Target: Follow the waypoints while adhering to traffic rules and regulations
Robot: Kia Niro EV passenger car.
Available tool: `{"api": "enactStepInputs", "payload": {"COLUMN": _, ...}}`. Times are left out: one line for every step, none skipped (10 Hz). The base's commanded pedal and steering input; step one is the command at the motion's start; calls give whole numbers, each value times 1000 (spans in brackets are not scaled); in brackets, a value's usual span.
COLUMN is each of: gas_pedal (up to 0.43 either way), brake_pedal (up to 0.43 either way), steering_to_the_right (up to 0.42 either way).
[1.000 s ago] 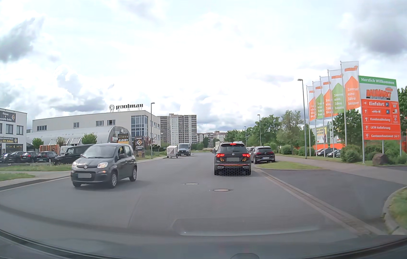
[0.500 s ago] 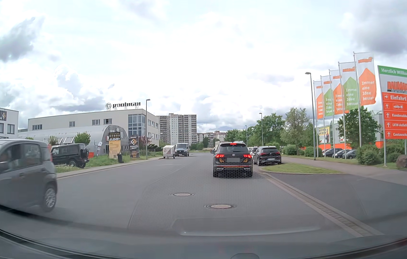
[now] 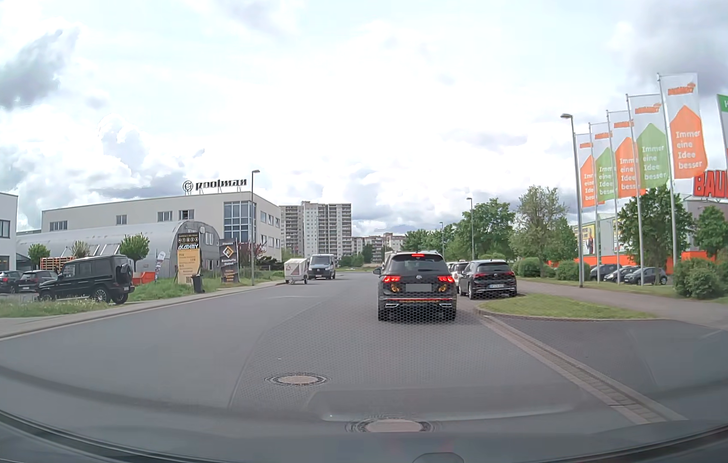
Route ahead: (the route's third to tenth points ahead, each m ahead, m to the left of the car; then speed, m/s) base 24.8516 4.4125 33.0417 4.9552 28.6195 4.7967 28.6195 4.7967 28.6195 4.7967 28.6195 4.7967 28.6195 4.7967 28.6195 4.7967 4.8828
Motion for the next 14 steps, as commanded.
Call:
{"api": "enactStepInputs", "payload": {"gas_pedal": 0, "brake_pedal": 171, "steering_to_the_right": -3}}
{"api": "enactStepInputs", "payload": {"gas_pedal": 0, "brake_pedal": 183, "steering_to_the_right": -6}}
{"api": "enactStepInputs", "payload": {"gas_pedal": 0, "brake_pedal": 183, "steering_to_the_right": -12}}
{"api": "enactStepInputs", "payload": {"gas_pedal": 0, "brake_pedal": 195, "steering_to_the_right": -18}}
{"api": "enactStepInputs", "payload": {"gas_pedal": 0, "brake_pedal": 195, "steering_to_the_right": -22}}
{"api": "enactStepInputs", "payload": {"gas_pedal": 0, "brake_pedal": 195, "steering_to_the_right": -22}}
{"api": "enactStepInputs", "payload": {"gas_pedal": 0, "brake_pedal": 195, "steering_to_the_right": -19}}
{"api": "enactStepInputs", "payload": {"gas_pedal": 0, "brake_pedal": 195, "steering_to_the_right": -15}}
{"api": "enactStepInputs", "payload": {"gas_pedal": 0, "brake_pedal": 195, "steering_to_the_right": -10}}
{"api": "enactStepInputs", "payload": {"gas_pedal": 0, "brake_pedal": 195, "steering_to_the_right": -10}}
{"api": "enactStepInputs", "payload": {"gas_pedal": 0, "brake_pedal": 195, "steering_to_the_right": -10}}
{"api": "enactStepInputs", "payload": {"gas_pedal": 0, "brake_pedal": 195, "steering_to_the_right": -9}}
{"api": "enactStepInputs", "payload": {"gas_pedal": 0, "brake_pedal": 201, "steering_to_the_right": -4}}
{"api": "enactStepInputs", "payload": {"gas_pedal": 0, "brake_pedal": 195, "steering_to_the_right": -4}}
